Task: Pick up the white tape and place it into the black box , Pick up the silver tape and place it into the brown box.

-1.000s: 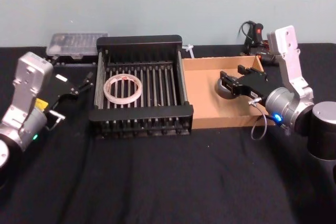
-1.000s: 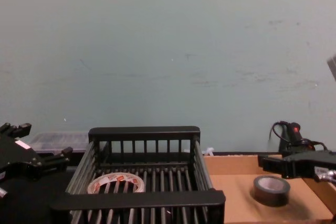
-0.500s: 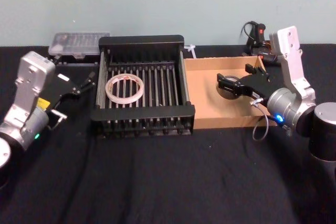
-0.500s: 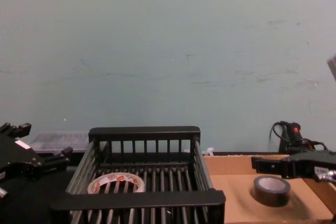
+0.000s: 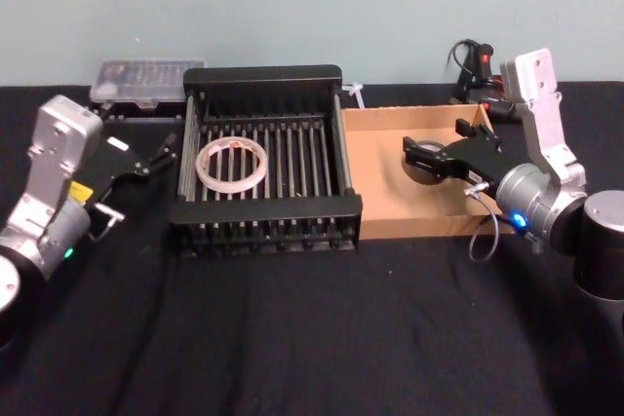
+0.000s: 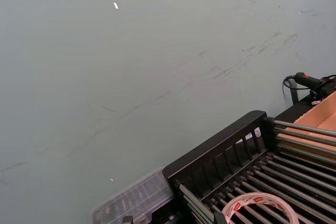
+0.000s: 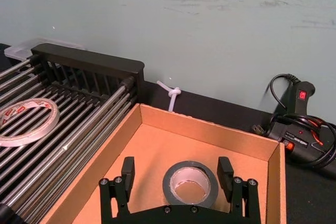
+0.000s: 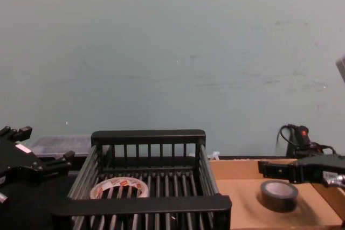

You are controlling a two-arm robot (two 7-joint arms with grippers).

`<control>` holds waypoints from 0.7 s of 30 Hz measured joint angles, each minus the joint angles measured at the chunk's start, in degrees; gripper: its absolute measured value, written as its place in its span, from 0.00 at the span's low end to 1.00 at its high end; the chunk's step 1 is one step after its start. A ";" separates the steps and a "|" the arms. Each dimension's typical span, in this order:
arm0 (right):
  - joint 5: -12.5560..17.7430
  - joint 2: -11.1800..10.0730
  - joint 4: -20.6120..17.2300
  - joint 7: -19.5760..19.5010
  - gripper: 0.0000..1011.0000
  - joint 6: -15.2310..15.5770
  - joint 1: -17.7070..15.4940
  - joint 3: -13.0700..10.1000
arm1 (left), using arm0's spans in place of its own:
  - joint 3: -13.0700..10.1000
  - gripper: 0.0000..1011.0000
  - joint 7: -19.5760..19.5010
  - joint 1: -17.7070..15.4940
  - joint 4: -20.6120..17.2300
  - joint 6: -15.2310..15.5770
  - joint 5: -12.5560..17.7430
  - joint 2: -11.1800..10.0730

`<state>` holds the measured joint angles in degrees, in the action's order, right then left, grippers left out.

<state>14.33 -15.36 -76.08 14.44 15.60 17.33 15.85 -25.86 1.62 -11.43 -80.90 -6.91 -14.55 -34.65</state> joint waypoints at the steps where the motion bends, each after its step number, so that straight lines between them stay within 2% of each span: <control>1: -0.03 -0.04 -0.27 0.00 0.99 0.07 -0.18 -0.04 | 0.00 0.99 0.00 0.00 0.00 0.00 0.00 0.00; 11: -2.53 -0.57 -5.45 -1.92 0.99 0.35 -4.27 -0.20 | 0.00 0.99 0.00 0.00 0.00 0.00 0.00 0.00; 16: -5.26 -0.80 -8.45 -3.69 0.99 -1.59 -7.35 -0.11 | 0.00 0.99 0.00 0.00 0.00 0.00 0.00 0.00; 21: -5.79 -0.47 -10.03 -4.36 0.99 -3.11 -9.41 -1.11 | 0.00 0.99 0.00 0.00 0.00 0.00 0.00 0.00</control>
<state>8.54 -15.83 -86.10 10.08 12.49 7.92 14.74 -25.86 1.62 -11.43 -80.90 -6.91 -14.55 -34.65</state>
